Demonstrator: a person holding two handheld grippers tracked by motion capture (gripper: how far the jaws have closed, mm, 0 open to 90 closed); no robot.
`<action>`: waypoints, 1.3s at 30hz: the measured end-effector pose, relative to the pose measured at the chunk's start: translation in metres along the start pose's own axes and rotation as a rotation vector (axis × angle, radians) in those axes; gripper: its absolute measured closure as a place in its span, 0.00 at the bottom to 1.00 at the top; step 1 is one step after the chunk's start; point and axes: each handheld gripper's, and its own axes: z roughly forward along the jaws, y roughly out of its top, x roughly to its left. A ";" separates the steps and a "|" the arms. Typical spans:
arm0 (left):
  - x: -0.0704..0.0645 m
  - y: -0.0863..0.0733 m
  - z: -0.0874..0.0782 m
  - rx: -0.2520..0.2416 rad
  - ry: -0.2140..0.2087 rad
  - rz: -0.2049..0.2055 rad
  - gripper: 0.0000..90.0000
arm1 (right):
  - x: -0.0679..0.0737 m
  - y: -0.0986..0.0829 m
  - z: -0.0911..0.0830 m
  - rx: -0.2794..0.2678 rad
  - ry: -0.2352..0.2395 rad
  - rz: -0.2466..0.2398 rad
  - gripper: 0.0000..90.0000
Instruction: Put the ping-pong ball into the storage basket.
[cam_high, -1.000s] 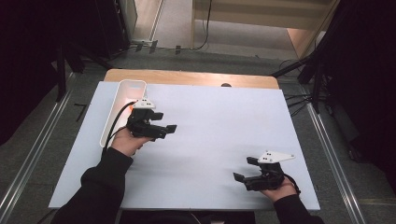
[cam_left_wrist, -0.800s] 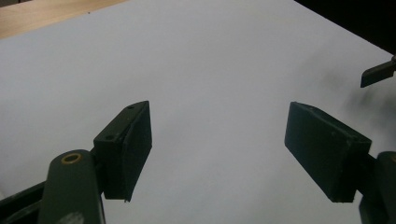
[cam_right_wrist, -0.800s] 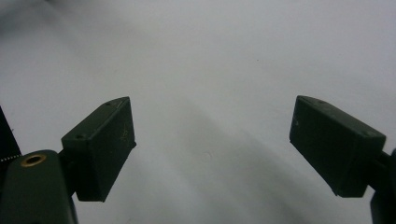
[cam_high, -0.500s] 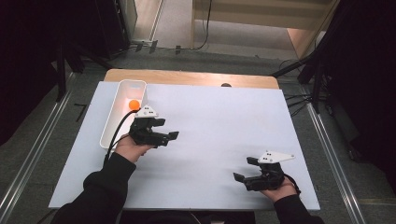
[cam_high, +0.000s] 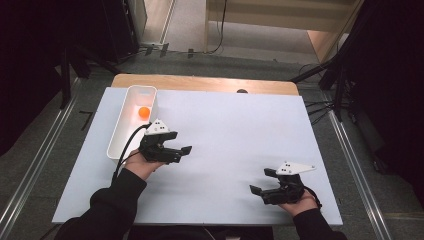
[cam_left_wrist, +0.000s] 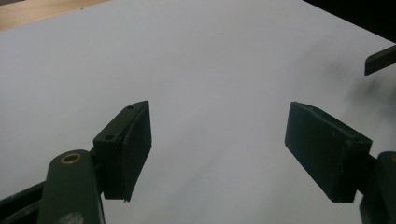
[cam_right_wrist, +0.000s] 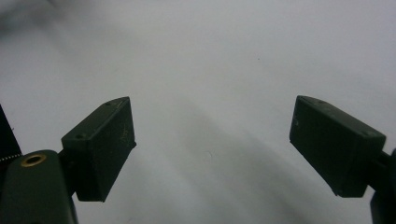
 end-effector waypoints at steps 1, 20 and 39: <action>-0.001 -0.001 0.000 0.000 0.003 0.003 0.26 | 0.000 0.000 0.000 0.000 0.000 0.000 0.14; -0.013 -0.016 -0.005 0.022 -0.060 0.055 0.26 | 0.000 0.000 -0.001 -0.005 0.009 0.014 0.14; -0.015 -0.035 -0.016 0.045 -0.112 0.068 0.23 | 0.000 0.000 -0.001 -0.004 0.008 0.015 0.14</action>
